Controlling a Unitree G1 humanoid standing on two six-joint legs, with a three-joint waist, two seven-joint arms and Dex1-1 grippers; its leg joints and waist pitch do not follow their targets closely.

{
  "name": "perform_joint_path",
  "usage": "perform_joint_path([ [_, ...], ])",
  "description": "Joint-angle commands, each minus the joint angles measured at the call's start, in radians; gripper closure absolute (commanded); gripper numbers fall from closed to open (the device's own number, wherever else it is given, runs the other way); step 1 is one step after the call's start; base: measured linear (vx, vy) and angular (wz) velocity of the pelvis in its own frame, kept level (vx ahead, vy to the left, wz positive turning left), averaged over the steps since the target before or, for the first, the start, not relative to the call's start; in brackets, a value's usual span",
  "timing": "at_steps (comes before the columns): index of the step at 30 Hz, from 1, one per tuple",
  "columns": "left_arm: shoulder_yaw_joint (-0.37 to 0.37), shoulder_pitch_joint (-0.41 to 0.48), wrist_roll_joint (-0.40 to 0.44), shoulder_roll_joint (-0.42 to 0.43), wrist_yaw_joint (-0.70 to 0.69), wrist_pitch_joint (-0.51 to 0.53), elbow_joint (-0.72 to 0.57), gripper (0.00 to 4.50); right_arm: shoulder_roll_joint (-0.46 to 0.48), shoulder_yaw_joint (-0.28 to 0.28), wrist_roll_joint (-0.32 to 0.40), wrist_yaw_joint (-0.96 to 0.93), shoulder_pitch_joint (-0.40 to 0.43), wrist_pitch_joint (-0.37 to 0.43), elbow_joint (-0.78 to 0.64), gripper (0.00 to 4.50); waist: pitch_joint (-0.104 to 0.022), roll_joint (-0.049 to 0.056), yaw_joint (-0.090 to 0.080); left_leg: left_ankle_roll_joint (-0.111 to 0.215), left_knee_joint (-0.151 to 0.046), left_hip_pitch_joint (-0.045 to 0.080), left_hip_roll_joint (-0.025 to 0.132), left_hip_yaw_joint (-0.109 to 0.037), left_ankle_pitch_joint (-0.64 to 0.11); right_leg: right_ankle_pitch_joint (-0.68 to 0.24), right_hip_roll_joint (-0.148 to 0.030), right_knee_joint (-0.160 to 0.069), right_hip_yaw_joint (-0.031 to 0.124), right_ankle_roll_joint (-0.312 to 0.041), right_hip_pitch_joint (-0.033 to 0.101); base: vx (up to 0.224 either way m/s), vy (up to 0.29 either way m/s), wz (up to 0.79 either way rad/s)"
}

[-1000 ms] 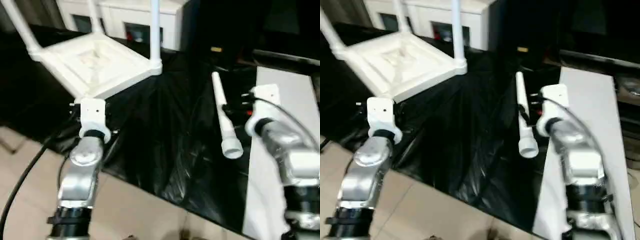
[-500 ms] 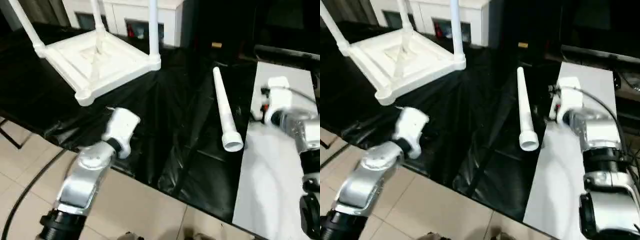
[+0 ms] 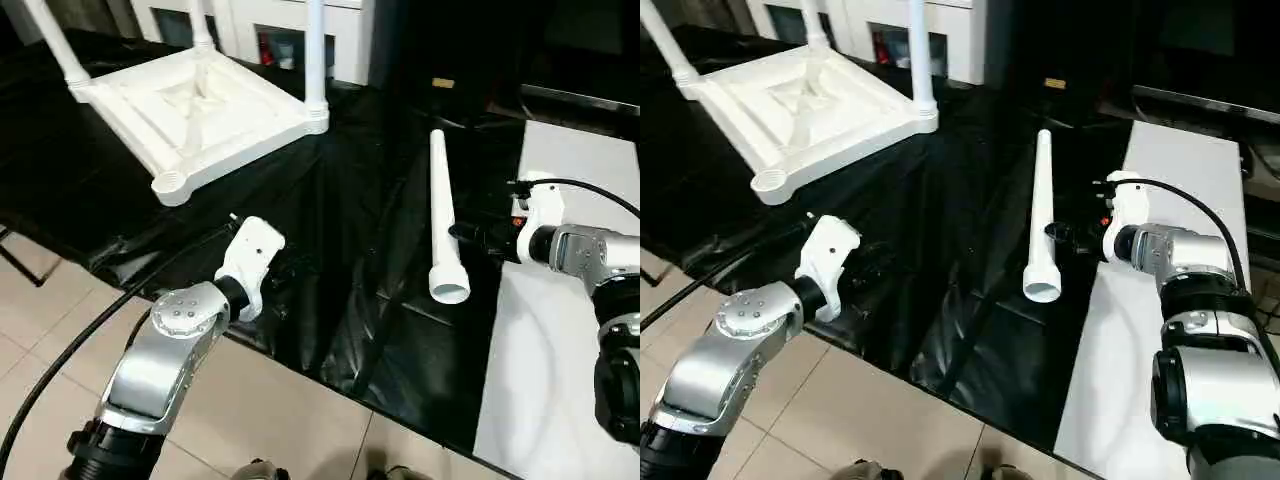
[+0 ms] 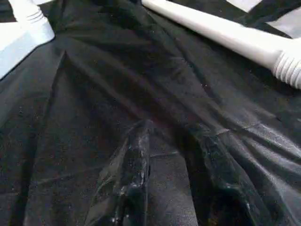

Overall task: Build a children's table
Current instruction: Pick table leg

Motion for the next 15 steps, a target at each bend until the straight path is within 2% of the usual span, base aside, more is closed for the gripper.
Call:
perform_joint_path([
  [1, -0.01, 0.002, -0.002, 0.009, -0.004, 0.016, -0.025, 3.18, 0.007, 0.001, -0.001, 0.024, -0.042, -0.014, 0.011, 0.03, -0.067, -0.024, 0.002, 0.142, -0.062, 0.01, 0.097, -0.037, -0.062, -0.216, -0.113, -0.087, 0.07, -0.235, 0.061, 0.0, 0.0, 0.0],
  [4, -0.013, 0.005, -0.001, 0.009, -0.004, 0.019, -0.031, 3.18, 0.02, 0.018, 0.004, 0.059, -0.046, 0.022, -0.009, 0.03, -0.067, -0.023, 0.001, 0.135, -0.064, 0.009, 0.099, -0.038, -0.068, -0.227, -0.111, -0.086, 0.07, -0.222, 0.061, 0.0, 0.0, 0.0],
  [5, -0.015, 0.009, -0.002, 0.01, -0.005, 0.022, -0.037, 3.18, 0.027, 0.045, -0.007, 0.078, -0.042, 0.043, -0.018, 0.03, -0.067, -0.024, 0.001, 0.136, -0.064, 0.009, 0.1, -0.038, -0.065, -0.223, -0.111, -0.086, 0.07, -0.222, 0.061, 0.0, 0.0, 0.0],
  [10, -0.025, 0.015, -0.005, 0.016, -0.016, 0.03, -0.051, 3.18, 0.038, 0.11, -0.045, 0.103, -0.015, 0.089, -0.026, 0.03, -0.073, -0.021, 0.006, 0.149, -0.06, 0.008, 0.103, -0.039, -0.016, -0.156, -0.111, -0.076, 0.07, -0.242, 0.061, 0.0, 0.0, 0.0],
  [15, -0.038, 0.01, 0.0, 0.028, -0.033, 0.03, -0.052, 3.18, 0.043, 0.171, -0.109, 0.095, 0.003, 0.102, 0.02, 0.03, -0.073, -0.017, 0.01, 0.127, -0.062, 0.01, 0.104, -0.038, -0.041, -0.177, -0.113, -0.079, 0.071, -0.24, 0.061, 0.0, 0.0, 0.0],
])
